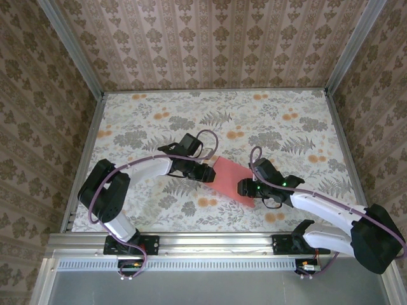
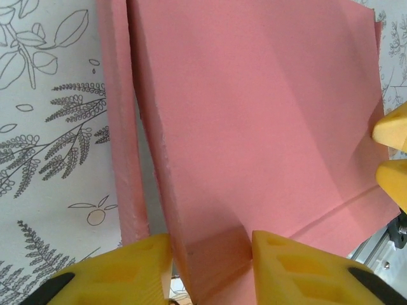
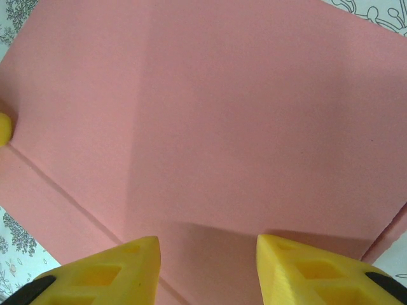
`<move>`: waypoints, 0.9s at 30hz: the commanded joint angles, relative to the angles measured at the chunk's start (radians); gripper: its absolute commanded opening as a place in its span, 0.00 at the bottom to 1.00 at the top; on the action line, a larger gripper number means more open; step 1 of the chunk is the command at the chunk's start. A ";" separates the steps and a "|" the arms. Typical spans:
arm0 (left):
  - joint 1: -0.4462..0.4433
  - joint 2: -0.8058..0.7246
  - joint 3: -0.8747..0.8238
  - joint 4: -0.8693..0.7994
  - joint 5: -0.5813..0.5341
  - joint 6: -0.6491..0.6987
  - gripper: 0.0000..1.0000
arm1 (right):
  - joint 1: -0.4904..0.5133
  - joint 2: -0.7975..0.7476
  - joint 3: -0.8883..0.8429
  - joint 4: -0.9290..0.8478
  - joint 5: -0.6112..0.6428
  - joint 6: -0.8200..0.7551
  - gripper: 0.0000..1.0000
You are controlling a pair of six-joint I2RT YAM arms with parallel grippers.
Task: Fold the paper box
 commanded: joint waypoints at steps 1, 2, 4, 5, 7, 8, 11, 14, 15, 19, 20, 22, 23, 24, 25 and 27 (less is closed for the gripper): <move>-0.005 0.003 -0.011 -0.048 -0.019 0.011 0.42 | -0.006 0.010 -0.002 -0.002 -0.002 -0.005 0.46; -0.006 0.007 -0.012 -0.055 -0.019 0.011 0.44 | -0.006 0.010 -0.001 -0.006 -0.001 -0.006 0.46; -0.005 0.011 -0.010 -0.065 -0.019 0.013 0.47 | -0.006 0.014 0.000 -0.007 0.000 -0.009 0.46; -0.005 0.012 -0.009 -0.067 -0.019 0.013 0.47 | -0.006 0.017 0.002 -0.009 0.001 -0.010 0.46; -0.005 0.010 -0.011 -0.069 -0.017 0.012 0.47 | -0.006 0.022 0.004 -0.009 0.002 -0.011 0.46; -0.005 0.008 -0.011 -0.070 -0.016 0.012 0.47 | -0.006 0.024 0.004 -0.009 0.002 -0.012 0.46; 0.001 -0.007 -0.013 -0.067 -0.003 0.006 0.46 | -0.006 0.031 0.007 -0.007 0.002 -0.012 0.46; 0.010 -0.031 -0.019 -0.040 0.031 -0.007 0.44 | -0.005 0.042 0.010 -0.012 0.008 -0.015 0.45; 0.012 -0.040 -0.021 -0.030 0.044 -0.006 0.43 | -0.003 0.046 0.011 -0.015 0.013 -0.017 0.44; 0.012 -0.052 -0.012 -0.016 0.082 0.005 0.40 | 0.003 0.070 0.019 -0.034 0.037 -0.029 0.43; 0.011 -0.052 -0.011 -0.004 0.103 0.013 0.37 | 0.006 0.077 0.021 -0.040 0.042 -0.031 0.42; 0.008 -0.050 -0.018 0.017 0.118 0.015 0.37 | 0.009 0.085 0.021 -0.042 0.053 -0.034 0.42; 0.006 -0.047 -0.020 0.030 0.120 0.013 0.37 | 0.009 0.085 0.020 -0.041 0.055 -0.034 0.42; 0.004 -0.043 -0.026 0.044 0.125 0.011 0.38 | 0.010 0.084 0.019 -0.039 0.056 -0.032 0.42; 0.003 -0.037 -0.026 0.056 0.128 0.007 0.38 | 0.011 0.082 0.019 -0.037 0.058 -0.032 0.42; 0.000 -0.021 -0.032 0.079 0.132 -0.004 0.38 | 0.011 0.078 0.019 -0.035 0.059 -0.031 0.42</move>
